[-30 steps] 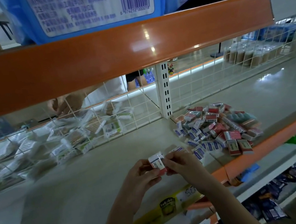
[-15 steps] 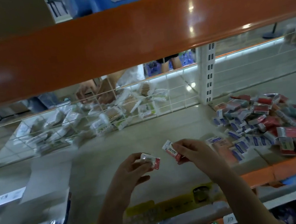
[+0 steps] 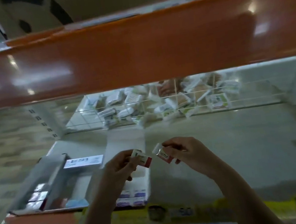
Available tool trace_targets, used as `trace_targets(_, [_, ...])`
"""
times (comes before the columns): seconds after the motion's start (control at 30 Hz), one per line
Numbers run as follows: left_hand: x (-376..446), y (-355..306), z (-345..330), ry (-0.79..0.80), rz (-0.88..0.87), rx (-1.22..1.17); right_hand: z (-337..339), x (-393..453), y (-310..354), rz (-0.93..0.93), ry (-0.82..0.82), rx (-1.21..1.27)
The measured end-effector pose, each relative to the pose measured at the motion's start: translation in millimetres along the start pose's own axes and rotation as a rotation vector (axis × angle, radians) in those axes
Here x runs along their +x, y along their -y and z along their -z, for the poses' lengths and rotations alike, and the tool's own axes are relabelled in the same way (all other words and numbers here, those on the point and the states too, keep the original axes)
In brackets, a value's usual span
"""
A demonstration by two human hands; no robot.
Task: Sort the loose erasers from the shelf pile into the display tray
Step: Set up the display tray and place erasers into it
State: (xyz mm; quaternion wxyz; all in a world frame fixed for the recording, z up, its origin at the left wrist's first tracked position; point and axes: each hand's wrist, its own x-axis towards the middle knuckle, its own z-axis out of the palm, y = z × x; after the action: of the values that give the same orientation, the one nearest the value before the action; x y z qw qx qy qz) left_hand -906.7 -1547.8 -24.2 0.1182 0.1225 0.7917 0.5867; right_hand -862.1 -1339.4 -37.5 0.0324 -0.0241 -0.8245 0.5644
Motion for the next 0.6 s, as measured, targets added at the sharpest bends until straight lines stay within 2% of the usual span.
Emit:
trace_targets(0.5, [15,44,178,-0.009,-0.035,0.006,-140,82,87,0.147,0.204,-0.297])
trace_targets(0.6, [16,55,199,-0.053,-0.02,-0.03,-166,92,98,0.148,0.253,-0.333])
